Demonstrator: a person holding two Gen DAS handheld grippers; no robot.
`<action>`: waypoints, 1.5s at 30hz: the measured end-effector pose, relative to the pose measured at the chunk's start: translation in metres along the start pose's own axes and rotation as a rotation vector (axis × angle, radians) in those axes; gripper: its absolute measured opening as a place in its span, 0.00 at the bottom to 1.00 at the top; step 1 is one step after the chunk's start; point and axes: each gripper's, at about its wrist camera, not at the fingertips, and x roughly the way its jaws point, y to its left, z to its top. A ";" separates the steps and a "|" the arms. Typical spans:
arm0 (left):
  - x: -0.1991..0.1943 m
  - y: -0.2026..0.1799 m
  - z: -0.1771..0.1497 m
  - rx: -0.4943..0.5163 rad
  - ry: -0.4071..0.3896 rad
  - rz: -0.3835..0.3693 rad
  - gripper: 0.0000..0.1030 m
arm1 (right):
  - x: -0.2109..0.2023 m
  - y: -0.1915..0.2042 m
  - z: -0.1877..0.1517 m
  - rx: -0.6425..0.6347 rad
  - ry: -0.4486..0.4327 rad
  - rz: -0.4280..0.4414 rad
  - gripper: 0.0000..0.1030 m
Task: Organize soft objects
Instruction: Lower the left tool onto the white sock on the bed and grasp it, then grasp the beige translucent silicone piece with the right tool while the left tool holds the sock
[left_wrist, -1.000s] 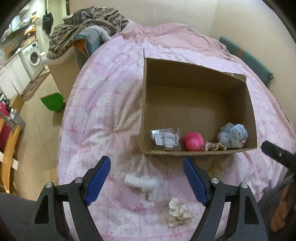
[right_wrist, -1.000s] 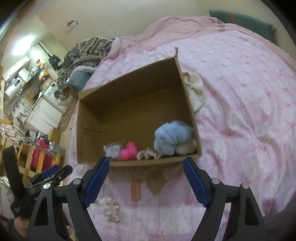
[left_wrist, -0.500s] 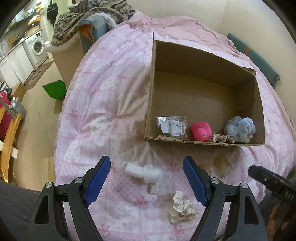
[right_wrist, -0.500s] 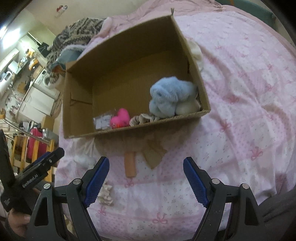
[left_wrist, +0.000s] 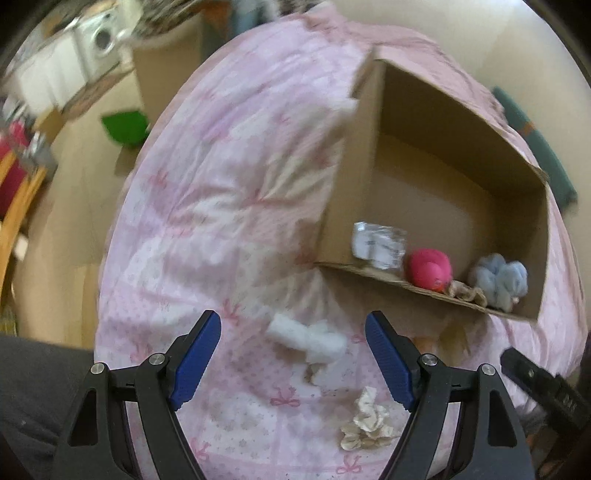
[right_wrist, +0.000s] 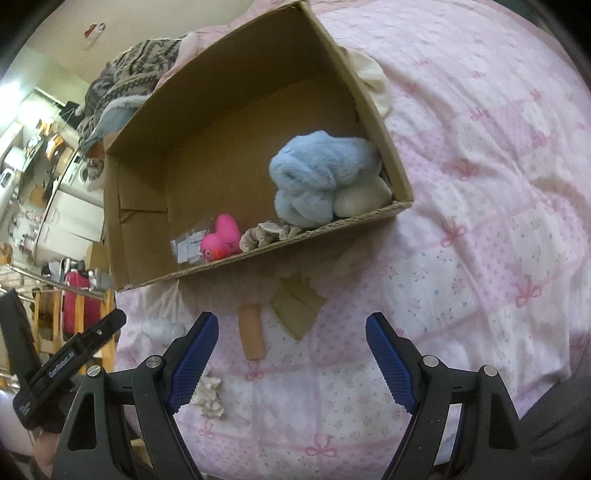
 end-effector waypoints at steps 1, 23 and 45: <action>0.003 0.002 0.001 -0.017 0.016 -0.005 0.76 | 0.001 -0.001 0.000 0.006 0.004 0.000 0.85; 0.046 -0.023 -0.002 0.058 0.182 -0.091 0.17 | 0.006 -0.016 0.006 0.073 0.030 0.011 0.84; 0.007 -0.030 -0.003 0.125 0.080 -0.087 0.17 | 0.074 0.046 -0.001 -0.365 0.107 -0.284 0.70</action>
